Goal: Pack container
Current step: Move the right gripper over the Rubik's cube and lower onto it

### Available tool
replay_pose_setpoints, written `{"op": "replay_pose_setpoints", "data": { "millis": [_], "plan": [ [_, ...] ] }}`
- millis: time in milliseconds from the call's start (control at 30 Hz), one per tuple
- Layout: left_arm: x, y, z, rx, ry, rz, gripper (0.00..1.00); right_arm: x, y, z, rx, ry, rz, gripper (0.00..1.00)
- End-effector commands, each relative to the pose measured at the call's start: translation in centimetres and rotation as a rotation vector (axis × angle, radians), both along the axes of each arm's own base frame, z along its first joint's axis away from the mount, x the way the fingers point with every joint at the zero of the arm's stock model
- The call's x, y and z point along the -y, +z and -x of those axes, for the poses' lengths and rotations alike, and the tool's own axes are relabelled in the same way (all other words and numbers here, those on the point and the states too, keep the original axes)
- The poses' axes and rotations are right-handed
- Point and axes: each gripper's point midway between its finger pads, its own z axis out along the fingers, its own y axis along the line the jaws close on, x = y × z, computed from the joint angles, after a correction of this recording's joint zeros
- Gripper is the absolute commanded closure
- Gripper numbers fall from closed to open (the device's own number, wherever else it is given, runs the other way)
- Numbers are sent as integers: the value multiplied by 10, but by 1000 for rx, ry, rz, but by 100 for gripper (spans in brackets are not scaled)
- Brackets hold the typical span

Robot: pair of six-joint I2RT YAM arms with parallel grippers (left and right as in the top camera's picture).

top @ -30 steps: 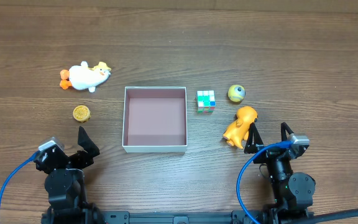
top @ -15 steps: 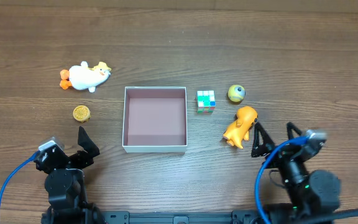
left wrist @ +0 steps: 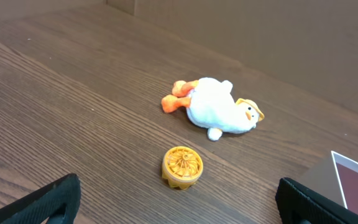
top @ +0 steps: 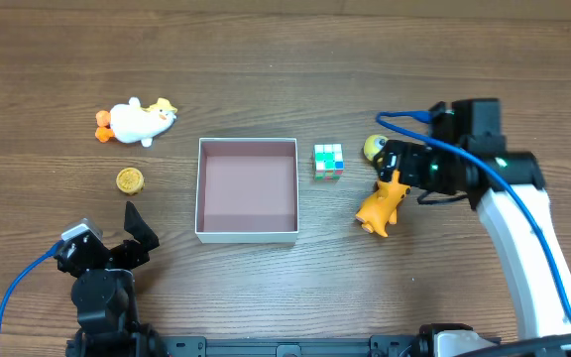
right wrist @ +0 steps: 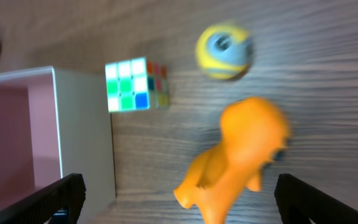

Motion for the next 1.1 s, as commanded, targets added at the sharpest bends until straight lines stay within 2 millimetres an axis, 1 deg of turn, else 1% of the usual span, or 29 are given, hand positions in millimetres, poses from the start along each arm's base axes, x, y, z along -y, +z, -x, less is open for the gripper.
{"op": "replay_pose_setpoints", "data": {
  "millis": [0, 100, 200, 333, 400, 467, 533, 633, 733, 967, 1067],
  "plan": [
    [2, -1, -1, -3, -19, -17, 0, -17, 20, -11, 60, 104, -72, 0],
    [2, -1, -1, -3, -19, -17, 0, -16, 33, -18, 93, 105, -35, 0],
    [2, -1, -1, -3, -19, -17, 0, -27, 31, -15, 104, 156, 63, 0],
    [2, -1, -1, -3, -19, -17, 0, -49, 6, -12, 79, 243, 247, 0],
    [2, -1, -1, -3, -19, -17, 0, -59, -19, -12, 30, 279, 334, 0],
    [2, -1, -1, -3, -19, -17, 0, -63, -39, -14, -15, 282, 369, 0],
    [2, -1, -1, -3, -19, -17, 0, -66, -54, -18, -46, 266, 367, 0],
    [2, -1, -1, -3, -19, -17, 0, -69, -65, -27, -45, 249, 361, 0],
    [2, -1, -1, -3, -19, -17, 0, -72, -65, -36, -15, 236, 350, 0],
    [2, -1, -1, -3, -19, -17, 0, -89, -52, -65, 100, 161, 263, 0],
    [2, -1, -1, -3, -19, -17, 0, -92, -51, -71, 118, 146, 246, 0]
  ]
}}
